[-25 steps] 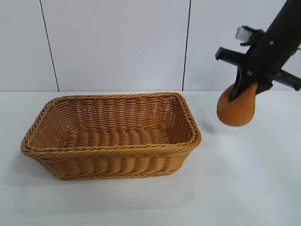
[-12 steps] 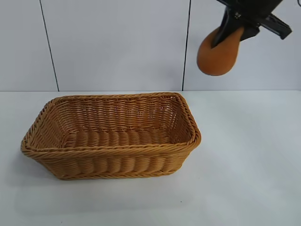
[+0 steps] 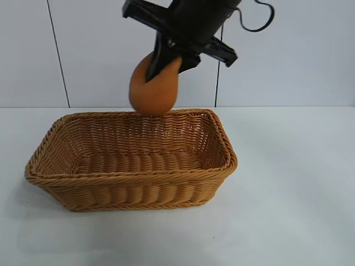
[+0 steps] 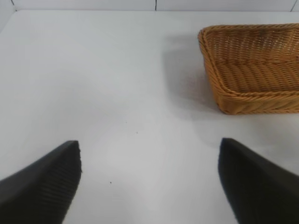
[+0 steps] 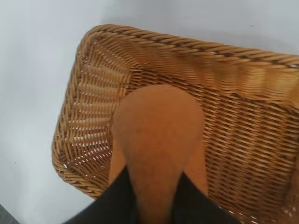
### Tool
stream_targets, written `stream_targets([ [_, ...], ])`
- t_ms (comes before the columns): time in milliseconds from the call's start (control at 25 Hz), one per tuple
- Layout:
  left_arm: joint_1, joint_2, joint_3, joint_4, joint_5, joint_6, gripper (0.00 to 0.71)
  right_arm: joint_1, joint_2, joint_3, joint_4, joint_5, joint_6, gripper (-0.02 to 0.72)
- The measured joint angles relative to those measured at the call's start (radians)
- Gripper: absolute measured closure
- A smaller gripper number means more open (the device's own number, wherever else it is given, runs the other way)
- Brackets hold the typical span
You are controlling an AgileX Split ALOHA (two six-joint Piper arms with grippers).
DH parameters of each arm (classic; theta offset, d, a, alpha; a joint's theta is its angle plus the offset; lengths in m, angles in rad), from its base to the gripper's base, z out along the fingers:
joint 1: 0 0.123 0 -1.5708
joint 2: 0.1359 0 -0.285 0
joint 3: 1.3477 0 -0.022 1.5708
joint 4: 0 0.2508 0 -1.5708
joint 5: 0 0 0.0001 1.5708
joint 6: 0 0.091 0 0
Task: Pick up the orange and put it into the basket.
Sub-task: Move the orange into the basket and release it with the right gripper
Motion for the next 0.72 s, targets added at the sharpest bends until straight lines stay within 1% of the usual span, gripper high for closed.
stream_targets([
  [160,0.000,0.000,0.000,0.000,0.000,0.000,0.133,0.034,0.076,-0.001,0.000,-0.094,0.004,0.650],
  [240,0.000,0.000,0.000,0.000,0.000,0.000,0.133,0.041,0.120,-0.001,0.000,-0.126,0.005,0.650],
  [440,0.000,0.000,0.000,0.000,0.000,0.000,0.133,0.052,0.208,-0.001,0.001,-0.143,0.006,0.650],
  [600,0.000,0.000,0.000,0.000,0.000,0.000,0.133,0.053,0.217,-0.001,0.001,-0.150,0.013,0.648],
  [640,0.000,0.000,0.000,0.000,0.000,0.000,0.133,0.053,0.217,-0.001,0.001,-0.154,0.013,0.631],
  [680,0.000,0.000,0.000,0.000,0.000,0.000,0.133,0.053,0.216,-0.001,0.004,-0.155,0.013,0.585],
  [720,0.000,0.000,0.000,0.000,0.000,0.000,0.133,0.053,0.216,-0.001,0.006,-0.150,0.013,0.512],
])
